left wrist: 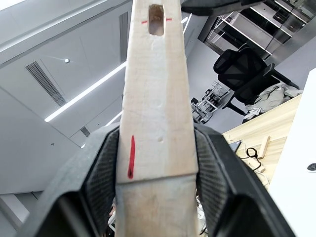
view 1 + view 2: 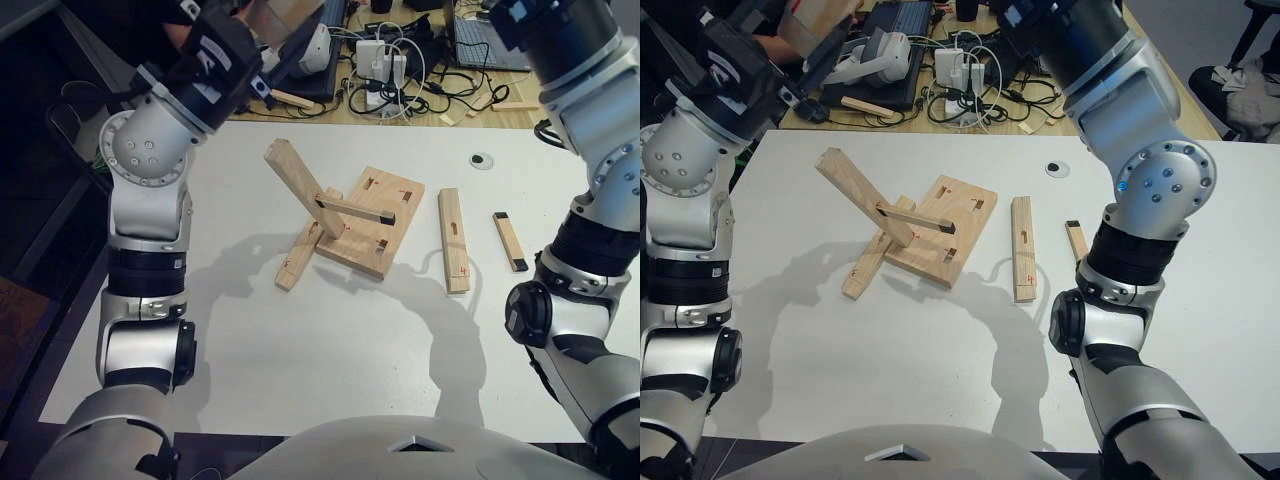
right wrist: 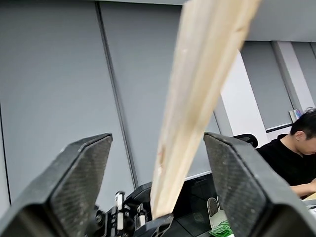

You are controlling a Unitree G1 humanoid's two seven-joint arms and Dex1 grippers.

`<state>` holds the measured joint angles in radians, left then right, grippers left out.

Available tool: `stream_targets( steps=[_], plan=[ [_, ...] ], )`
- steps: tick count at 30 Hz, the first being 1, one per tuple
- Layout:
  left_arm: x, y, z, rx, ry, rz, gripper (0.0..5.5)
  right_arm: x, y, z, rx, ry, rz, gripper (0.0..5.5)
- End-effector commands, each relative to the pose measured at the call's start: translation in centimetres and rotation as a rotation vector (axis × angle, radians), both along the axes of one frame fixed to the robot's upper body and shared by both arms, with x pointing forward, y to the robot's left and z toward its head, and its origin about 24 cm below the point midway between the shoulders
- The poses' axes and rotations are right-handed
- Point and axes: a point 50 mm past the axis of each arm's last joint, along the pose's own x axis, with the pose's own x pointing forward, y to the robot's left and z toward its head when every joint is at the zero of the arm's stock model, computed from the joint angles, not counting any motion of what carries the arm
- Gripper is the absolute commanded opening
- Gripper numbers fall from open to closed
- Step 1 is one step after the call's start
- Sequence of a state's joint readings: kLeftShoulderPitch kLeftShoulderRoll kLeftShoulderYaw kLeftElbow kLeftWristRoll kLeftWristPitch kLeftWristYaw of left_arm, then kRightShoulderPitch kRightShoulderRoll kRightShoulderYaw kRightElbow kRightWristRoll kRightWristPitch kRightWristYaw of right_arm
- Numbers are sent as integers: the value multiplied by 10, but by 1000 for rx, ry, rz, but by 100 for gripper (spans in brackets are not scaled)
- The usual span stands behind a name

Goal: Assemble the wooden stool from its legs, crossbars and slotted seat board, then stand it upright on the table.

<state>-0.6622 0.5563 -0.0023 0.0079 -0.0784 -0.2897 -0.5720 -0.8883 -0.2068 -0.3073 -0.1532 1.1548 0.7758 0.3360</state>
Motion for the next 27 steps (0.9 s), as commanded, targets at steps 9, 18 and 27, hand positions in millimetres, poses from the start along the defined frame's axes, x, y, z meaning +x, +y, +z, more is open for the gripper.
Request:
stream_targets(
  steps=[9,18,27],
  plan=[
    [-13,-12,-25,13,72,-66,205,2,-18,6,43,66,7,278],
    [-14,-14,-32,72,61,-86,205,1,-21,1,38,107,39,126],
    [-14,-19,-29,32,49,-100,205,1,-20,1,43,113,44,110]
  ],
)
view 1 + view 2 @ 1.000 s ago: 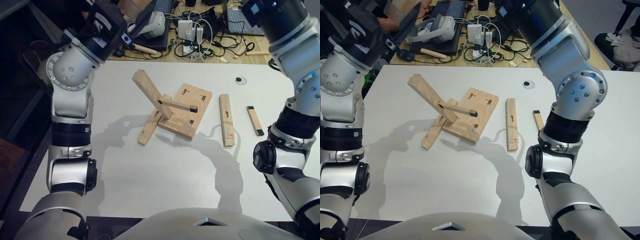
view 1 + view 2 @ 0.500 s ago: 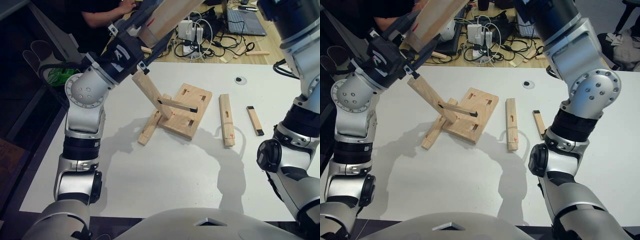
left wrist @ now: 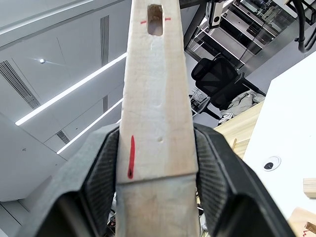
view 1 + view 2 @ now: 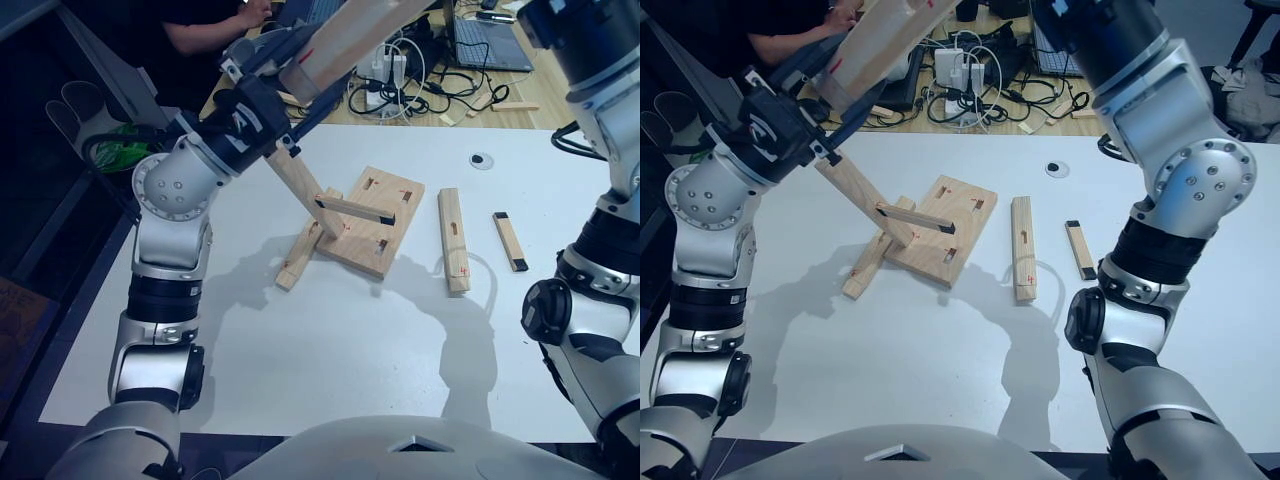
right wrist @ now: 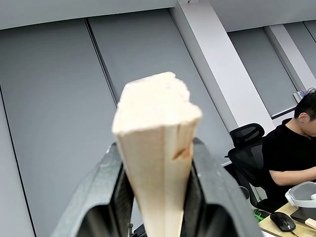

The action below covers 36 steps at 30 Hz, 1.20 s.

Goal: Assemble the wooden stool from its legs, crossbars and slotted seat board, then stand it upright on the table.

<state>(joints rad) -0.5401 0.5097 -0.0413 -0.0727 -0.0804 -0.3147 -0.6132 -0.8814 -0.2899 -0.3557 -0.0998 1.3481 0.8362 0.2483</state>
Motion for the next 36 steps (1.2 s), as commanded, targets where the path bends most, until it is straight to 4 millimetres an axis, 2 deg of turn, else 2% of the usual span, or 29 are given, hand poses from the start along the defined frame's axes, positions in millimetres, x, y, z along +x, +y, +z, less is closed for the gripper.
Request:
stream_targets(
  steps=[1,2,10,14,17,21,23,27,30,32,36],
  plan=[
    [0,-4,4,-15,-17,-3,205,0,-1,2,4,9,6,110],
    [1,-4,6,-36,-17,5,241,0,-2,3,6,8,2,110],
    [7,-3,11,-97,-48,73,359,8,-11,8,39,16,-82,102],
    [5,-1,3,-86,-53,101,416,13,-20,9,86,35,-151,102],
    [17,24,-2,-120,-18,246,458,21,-25,1,55,65,-242,102],
    [47,63,-3,-294,197,503,532,21,-12,-29,-55,122,-251,102],
    [55,75,-10,-321,290,572,540,18,-9,-43,-80,149,-241,102],
    [64,87,-61,-307,651,609,540,11,-5,-52,-100,164,-210,102],
    [65,86,-88,-305,788,619,540,9,-5,-53,-105,166,-198,102],
    [66,81,-93,-280,815,613,540,7,-3,-53,-118,159,-174,102],
    [68,70,-90,-246,827,536,540,12,-8,-51,-120,154,-204,102]
  ],
)
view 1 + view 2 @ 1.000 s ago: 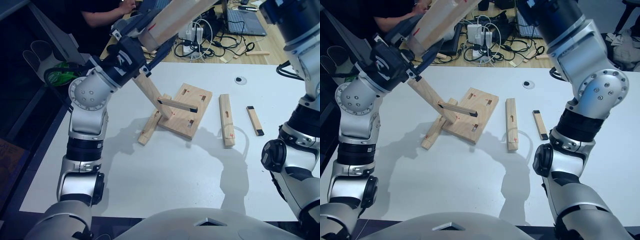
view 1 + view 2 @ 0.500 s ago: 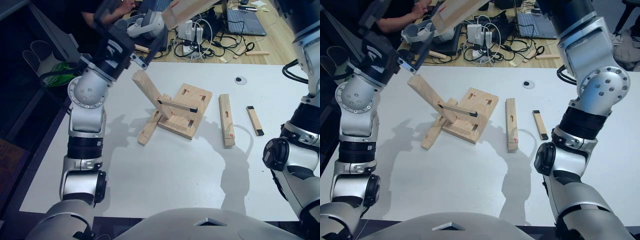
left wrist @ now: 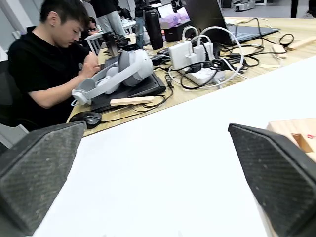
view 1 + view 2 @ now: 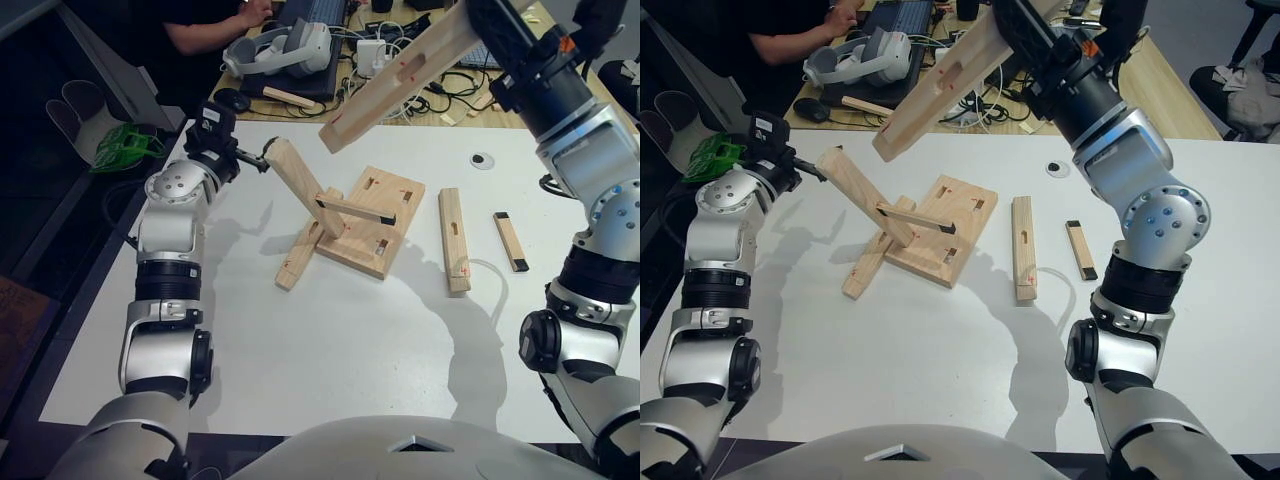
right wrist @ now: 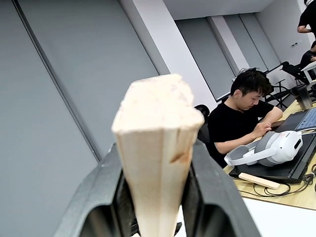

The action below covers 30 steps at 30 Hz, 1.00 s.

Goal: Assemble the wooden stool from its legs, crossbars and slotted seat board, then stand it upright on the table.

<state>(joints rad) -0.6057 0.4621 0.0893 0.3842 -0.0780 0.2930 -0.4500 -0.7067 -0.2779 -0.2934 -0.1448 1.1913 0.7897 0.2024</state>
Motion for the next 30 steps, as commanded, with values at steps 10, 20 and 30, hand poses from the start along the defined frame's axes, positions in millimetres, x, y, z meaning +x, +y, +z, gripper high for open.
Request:
stream_targets(
  steps=[10,20,30],
  plan=[
    [-15,-22,-8,64,59,-276,540,19,-41,-16,-74,85,-223,102],
    [-35,-37,-14,24,122,-428,540,6,-62,-83,-341,332,-251,102],
    [-58,-51,-19,-44,201,-576,540,-13,-70,-94,-287,418,-230,102]
  ],
)
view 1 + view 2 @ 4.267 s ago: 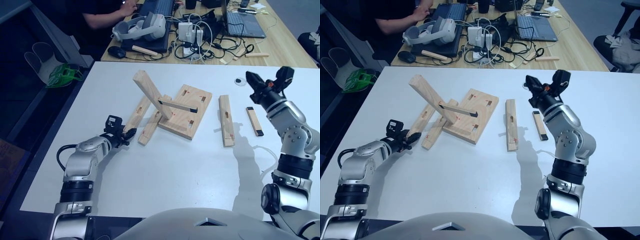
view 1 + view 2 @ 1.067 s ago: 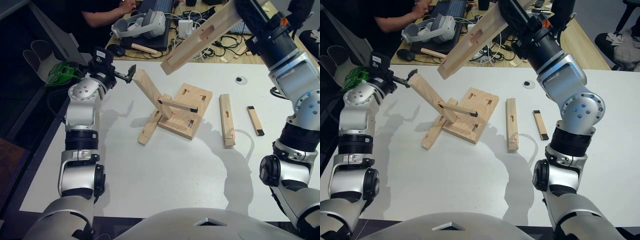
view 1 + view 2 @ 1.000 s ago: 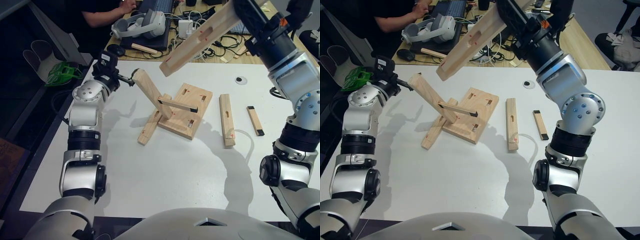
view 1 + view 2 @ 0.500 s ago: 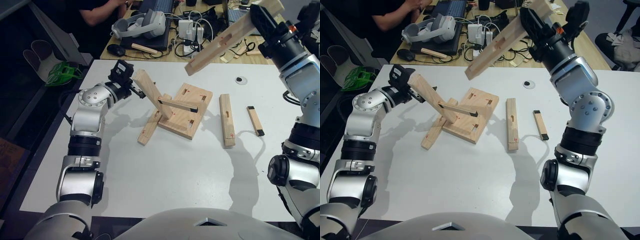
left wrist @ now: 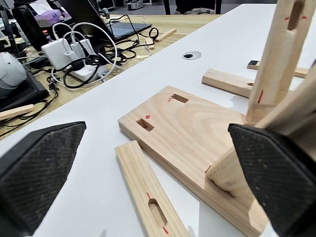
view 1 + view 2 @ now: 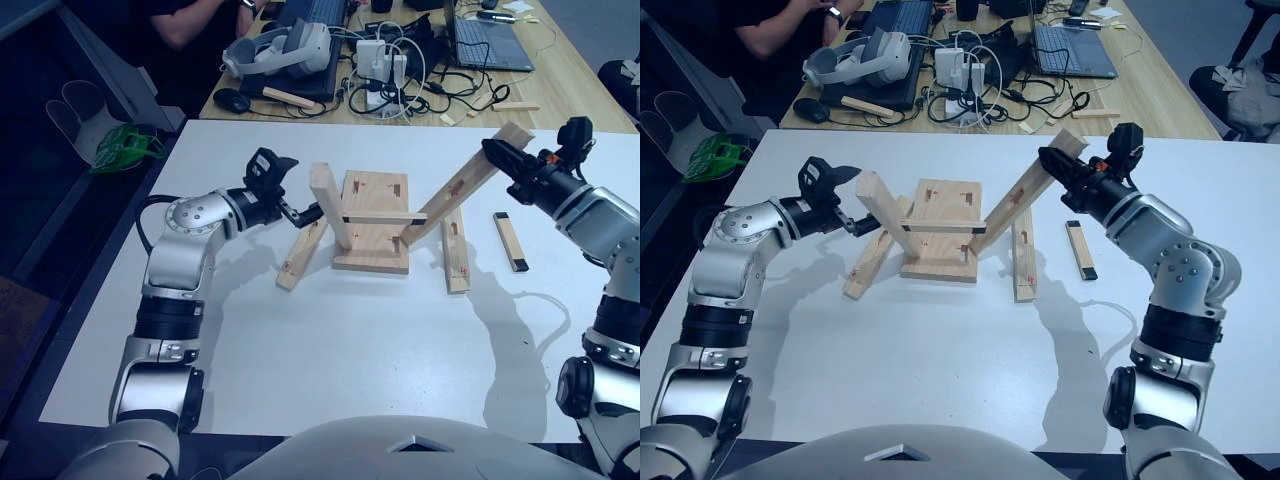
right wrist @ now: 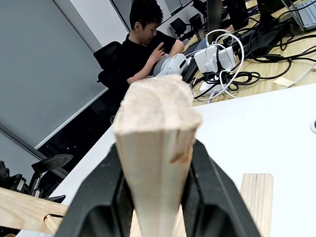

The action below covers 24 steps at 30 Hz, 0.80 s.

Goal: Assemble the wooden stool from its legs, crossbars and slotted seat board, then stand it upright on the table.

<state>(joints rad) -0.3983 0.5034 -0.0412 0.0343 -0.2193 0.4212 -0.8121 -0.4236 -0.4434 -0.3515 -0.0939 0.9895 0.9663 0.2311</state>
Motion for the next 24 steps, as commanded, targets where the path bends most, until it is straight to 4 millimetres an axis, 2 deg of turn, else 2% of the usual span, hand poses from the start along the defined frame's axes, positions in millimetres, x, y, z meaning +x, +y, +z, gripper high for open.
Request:
stream_targets(
  steps=[1,9,13,18,24],
  plan=[
    [-11,-6,-1,-12,48,-67,540,-3,-2,1,10,8,-5,102],
    [-17,-7,-5,2,71,-71,540,3,-6,-6,-63,28,-62,102],
    [-11,-2,-5,17,40,-6,540,4,-3,-12,-99,30,-59,102],
    [3,11,-4,-2,1,184,540,1,8,-9,-116,18,-35,102],
    [-1,3,-6,-71,-4,196,540,-1,4,-14,-191,28,-117,102]
  ],
)
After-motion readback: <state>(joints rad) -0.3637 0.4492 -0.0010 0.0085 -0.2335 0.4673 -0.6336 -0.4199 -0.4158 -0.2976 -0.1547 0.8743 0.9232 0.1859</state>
